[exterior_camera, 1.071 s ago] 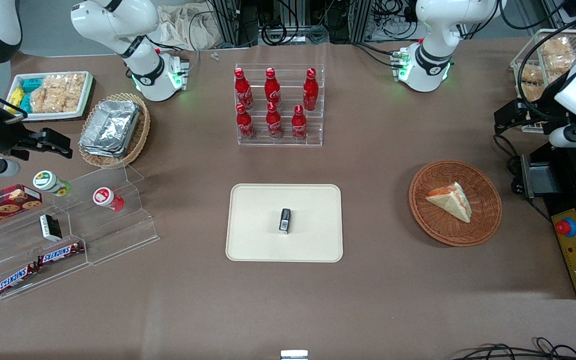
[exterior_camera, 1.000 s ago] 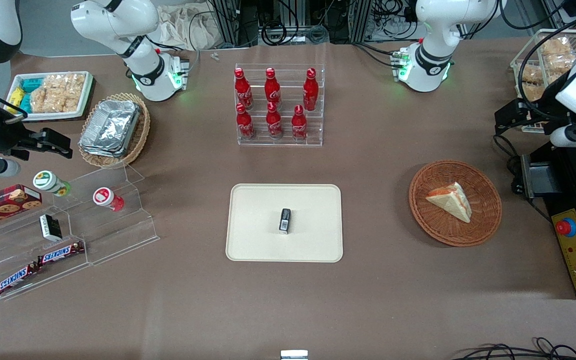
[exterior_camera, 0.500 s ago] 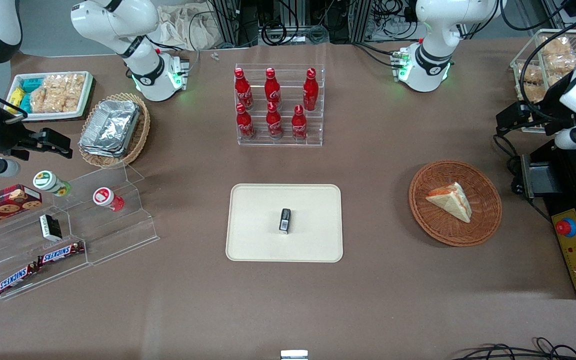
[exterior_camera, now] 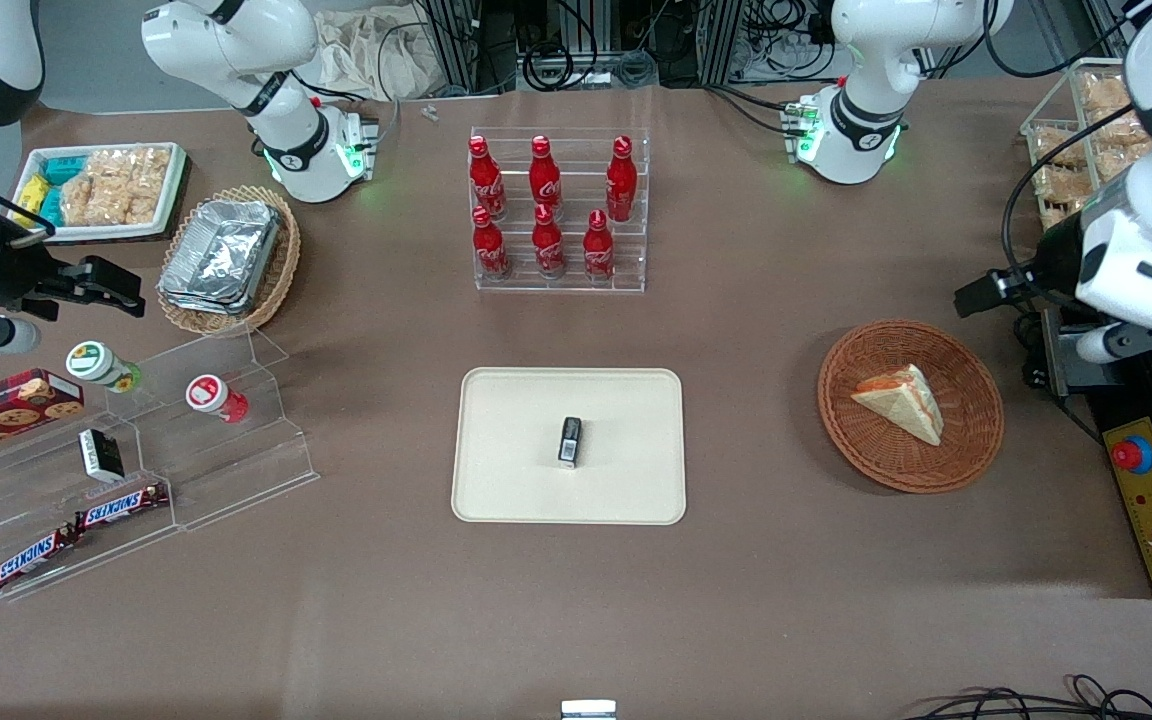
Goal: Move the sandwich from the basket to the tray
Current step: 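Lower the left gripper onto the wrapped sandwich and close on it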
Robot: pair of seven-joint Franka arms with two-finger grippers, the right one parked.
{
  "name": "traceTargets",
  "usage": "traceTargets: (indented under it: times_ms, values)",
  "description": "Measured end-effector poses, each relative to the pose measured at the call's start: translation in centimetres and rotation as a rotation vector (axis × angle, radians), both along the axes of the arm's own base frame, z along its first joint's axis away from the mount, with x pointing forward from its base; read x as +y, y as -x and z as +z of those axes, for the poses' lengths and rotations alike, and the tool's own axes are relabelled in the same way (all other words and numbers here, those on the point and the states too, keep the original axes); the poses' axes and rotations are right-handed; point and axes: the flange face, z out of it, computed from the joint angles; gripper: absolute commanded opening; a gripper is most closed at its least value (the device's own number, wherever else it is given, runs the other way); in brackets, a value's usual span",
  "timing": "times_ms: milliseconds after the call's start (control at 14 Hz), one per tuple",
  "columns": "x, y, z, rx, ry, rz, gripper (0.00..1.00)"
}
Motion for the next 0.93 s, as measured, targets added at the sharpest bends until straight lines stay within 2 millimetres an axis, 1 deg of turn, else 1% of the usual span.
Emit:
traceTargets:
  times_ms: [143, 357, 500, 643, 786, 929]
  values:
    - [0.0, -0.2, -3.6, -0.005, -0.006, 0.092, 1.00]
    - [-0.2, 0.1, -10.0, -0.027, -0.011, 0.245, 1.00]
    - [-0.3, 0.8, -14.2, -0.041, -0.011, 0.302, 1.00]
    - [0.0, 2.0, -18.1, -0.048, -0.011, 0.344, 1.00]
    - [0.6, 2.9, -20.9, -0.038, -0.015, 0.396, 1.00]
    - [1.9, 2.7, -22.7, -0.041, -0.014, 0.490, 1.00]
